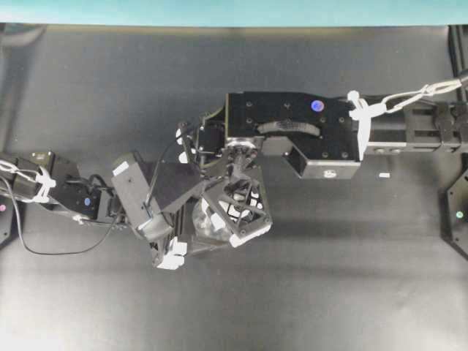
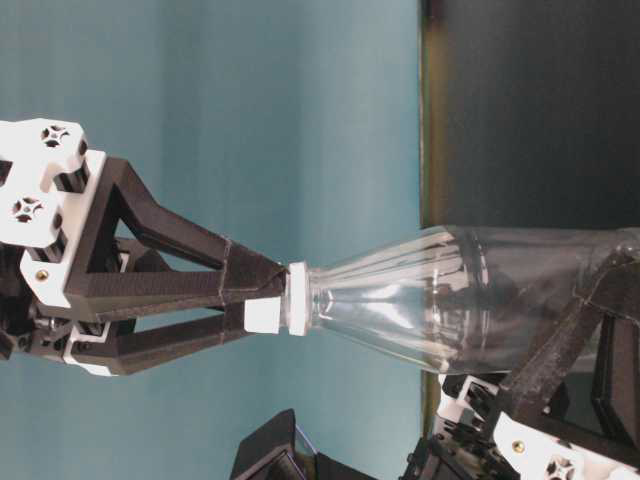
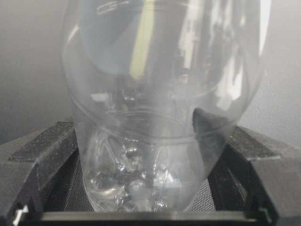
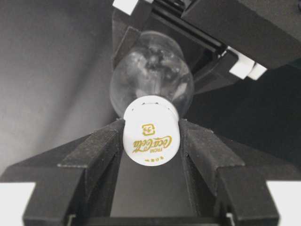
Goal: Open the bottle cap by holding the bottle with the left arm and twisting the cap with the right arm.
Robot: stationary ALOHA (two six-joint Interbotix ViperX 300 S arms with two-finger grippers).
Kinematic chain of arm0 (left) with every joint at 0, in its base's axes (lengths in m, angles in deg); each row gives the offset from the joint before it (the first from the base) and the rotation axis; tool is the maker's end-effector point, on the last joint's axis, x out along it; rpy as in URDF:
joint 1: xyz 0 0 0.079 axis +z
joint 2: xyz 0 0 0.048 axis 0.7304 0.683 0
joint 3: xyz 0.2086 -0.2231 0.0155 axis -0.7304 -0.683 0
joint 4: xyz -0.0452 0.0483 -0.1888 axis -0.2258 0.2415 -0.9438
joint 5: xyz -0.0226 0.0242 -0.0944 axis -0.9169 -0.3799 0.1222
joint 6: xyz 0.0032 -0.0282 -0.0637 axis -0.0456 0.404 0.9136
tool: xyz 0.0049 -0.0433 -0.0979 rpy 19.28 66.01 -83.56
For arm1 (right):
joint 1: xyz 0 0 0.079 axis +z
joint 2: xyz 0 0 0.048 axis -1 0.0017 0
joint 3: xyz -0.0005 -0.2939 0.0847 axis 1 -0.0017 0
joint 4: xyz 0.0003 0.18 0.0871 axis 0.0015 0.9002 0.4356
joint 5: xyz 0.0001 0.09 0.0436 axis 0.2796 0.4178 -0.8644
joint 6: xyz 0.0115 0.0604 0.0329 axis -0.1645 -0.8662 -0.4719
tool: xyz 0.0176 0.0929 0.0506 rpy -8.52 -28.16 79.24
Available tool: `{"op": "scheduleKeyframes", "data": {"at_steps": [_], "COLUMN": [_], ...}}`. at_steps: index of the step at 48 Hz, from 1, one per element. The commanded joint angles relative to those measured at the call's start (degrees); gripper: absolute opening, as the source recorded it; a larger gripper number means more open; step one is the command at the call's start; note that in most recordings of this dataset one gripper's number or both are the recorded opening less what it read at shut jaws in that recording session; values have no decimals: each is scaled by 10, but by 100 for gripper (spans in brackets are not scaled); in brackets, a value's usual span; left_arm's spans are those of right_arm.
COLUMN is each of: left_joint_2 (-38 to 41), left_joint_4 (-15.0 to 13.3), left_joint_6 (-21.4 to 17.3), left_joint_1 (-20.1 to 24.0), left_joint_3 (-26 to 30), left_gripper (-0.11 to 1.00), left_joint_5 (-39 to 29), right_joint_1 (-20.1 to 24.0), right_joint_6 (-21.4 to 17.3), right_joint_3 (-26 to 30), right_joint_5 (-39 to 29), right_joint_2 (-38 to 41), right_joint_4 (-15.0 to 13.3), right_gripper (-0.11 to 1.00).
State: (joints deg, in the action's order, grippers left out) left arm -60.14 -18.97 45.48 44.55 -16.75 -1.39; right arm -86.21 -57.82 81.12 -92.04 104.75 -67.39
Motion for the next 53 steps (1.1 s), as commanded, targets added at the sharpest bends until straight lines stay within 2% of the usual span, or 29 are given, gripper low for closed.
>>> {"op": "scheduleKeyframes", "data": {"at_steps": [1,11,21,28,31,44,53], "left_joint_2": [23,23,23,23,23,23,23], "left_joint_4": [-1,-1,-1,-2,-1,-1,-1], "left_joint_6": [1,2,2,2,2,4,4], "left_joint_1": [4,4,4,4,4,4,4], "left_joint_3": [-11,-10,-9,-9,-10,-11,-11], "left_gripper": [82,82,82,82,82,82,82], "left_joint_5": [-11,-18,-20,-20,-20,-22,-22], "right_joint_1": [54,53,51,50,47,26,16], "right_joint_6": [3,-11,-31,-50,-60,-106,-130], "right_joint_3": [-6,-27,-40,-41,-41,-49,-88], "right_joint_5": [3,4,34,43,46,52,65], "right_joint_2": [-1,-13,-31,-37,-40,-87,-133], "right_joint_4": [-4,-6,-8,-9,-10,-11,-11], "right_gripper": [35,36,38,75,84,83,83]}}
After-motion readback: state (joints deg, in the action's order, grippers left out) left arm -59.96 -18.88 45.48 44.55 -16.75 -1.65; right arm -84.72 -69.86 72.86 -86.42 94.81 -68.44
